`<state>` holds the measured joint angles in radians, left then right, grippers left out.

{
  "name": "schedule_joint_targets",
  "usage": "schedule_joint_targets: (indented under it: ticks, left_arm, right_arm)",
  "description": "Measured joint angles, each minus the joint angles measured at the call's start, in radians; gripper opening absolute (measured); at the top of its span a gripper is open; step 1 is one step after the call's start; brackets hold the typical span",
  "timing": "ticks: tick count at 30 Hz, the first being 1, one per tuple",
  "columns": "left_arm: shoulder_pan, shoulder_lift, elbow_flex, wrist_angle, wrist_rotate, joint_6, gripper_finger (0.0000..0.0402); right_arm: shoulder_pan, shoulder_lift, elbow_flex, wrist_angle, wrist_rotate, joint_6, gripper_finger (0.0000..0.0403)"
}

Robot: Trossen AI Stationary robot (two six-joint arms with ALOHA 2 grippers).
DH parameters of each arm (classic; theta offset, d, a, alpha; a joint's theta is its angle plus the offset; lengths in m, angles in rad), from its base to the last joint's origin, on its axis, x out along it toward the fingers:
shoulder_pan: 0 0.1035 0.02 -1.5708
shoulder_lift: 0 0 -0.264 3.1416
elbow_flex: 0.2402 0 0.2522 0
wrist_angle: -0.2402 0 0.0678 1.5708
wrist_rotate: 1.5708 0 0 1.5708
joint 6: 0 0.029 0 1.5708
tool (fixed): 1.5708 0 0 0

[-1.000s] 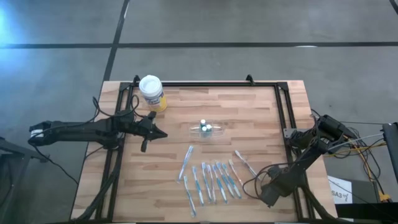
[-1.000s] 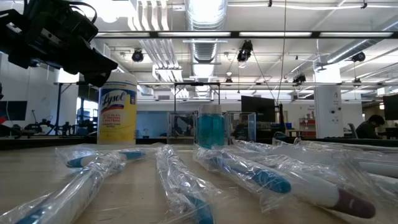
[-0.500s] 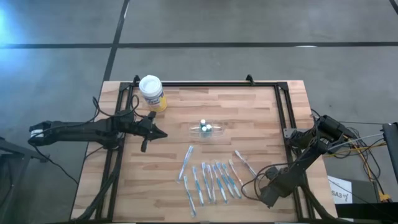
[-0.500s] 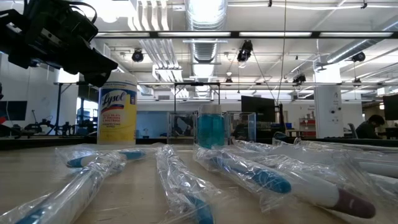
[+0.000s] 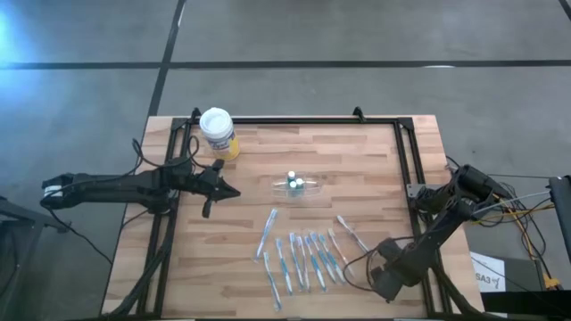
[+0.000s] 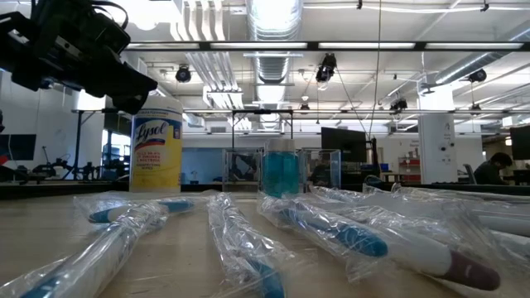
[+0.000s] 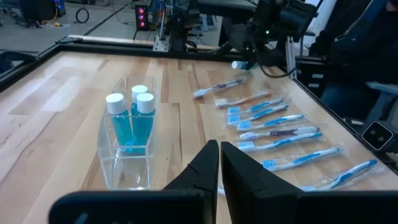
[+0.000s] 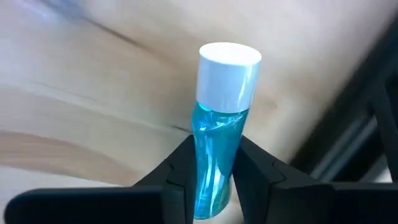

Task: Pick & Place toothbrushing station
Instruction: Put the blue mouthwash bottle into the middle section of the transparent organizer

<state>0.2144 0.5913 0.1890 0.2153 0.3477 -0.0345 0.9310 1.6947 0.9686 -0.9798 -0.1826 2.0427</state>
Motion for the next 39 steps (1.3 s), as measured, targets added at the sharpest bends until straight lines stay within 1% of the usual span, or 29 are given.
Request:
schedule_joint_targets:
  ticks: [6, 10, 13, 15, 18, 20, 22, 24, 27, 29, 31, 34, 36, 39]
  left_arm:
    - [0.0, 0.0, 0.0, 0.02, 0.0, 0.001, 0.0018]
    - [0.0, 0.0, 0.0, 0.049, 0.001, 0.002, 0.0016]
    - [0.0, -0.001, 0.0, 0.084, 0.008, -0.01, 0.0018]
    - [-0.001, -0.001, 0.0, 0.104, 0.012, -0.025, 0.002]
    - [-0.001, -0.001, 0.0, 0.121, 0.021, -0.027, 0.0021]
    - [-0.001, -0.001, 0.0, 0.123, 0.03, -0.027, 0.002]
    - [-0.001, -0.001, 0.004, 0.119, 0.037, -0.029, 0.0019]
    - [-0.001, -0.001, 0.011, 0.12, 0.058, -0.033, 0.0019]
    - [-0.001, -0.001, 0.026, 0.119, 0.092, -0.038, 0.0022]
    - [-0.001, -0.001, 0.037, 0.118, 0.108, -0.043, 0.0023]
    - [-0.001, -0.001, 0.049, 0.113, 0.109, -0.041, 0.0023]
    - [-0.001, -0.001, 0.067, 0.09, 0.112, -0.038, 0.0018]
    - [-0.001, -0.001, 0.082, 0.07, 0.117, -0.038, 0.0015]
    - [-0.001, 0.0, 0.122, -0.001, 0.127, -0.027, 0.0015]
  right_arm:
    - [-0.006, -0.039, 0.083, -0.082, 0.291, -0.051, 0.0074]
    - [-0.04, -0.053, 0.158, -0.152, 0.516, -0.156, 0.0074]
    - [-0.083, -0.061, 0.22, -0.154, 0.719, -0.314, 0.0074]
    - [-0.124, -0.061, 0.259, -0.148, 0.825, -0.438, 0.0074]
    - [-0.206, -0.061, 0.302, -0.092, 0.902, -0.653, 0.0074]
    - [-0.267, -0.061, 0.313, 0.019, 0.94, -0.854, 0.0074]
    - [-0.322, -0.061, 0.312, 0.188, 0.949, -1.097, 0.0074]
    - [-0.375, -0.061, 0.297, 0.405, 0.924, -1.356, 0.0074]
    - [-0.44, -0.058, 0.264, 0.725, 0.804, -1.699, 0.0074]
    - [-0.476, -0.058, 0.238, 0.886, 0.722, -1.847, 0.0074]
    - [-0.508, -0.058, 0.205, 1.002, 0.674, -1.936, 0.0074]
    - [-0.555, -0.058, 0.152, 1.077, 0.647, -2.02, 0.0075]
    - [-0.589, -0.057, 0.11, 1.127, 0.619, -2.041, 0.0075]
    - [-0.643, -0.057, 0.023, 1.248, 0.539, -2.046, 0.0075]
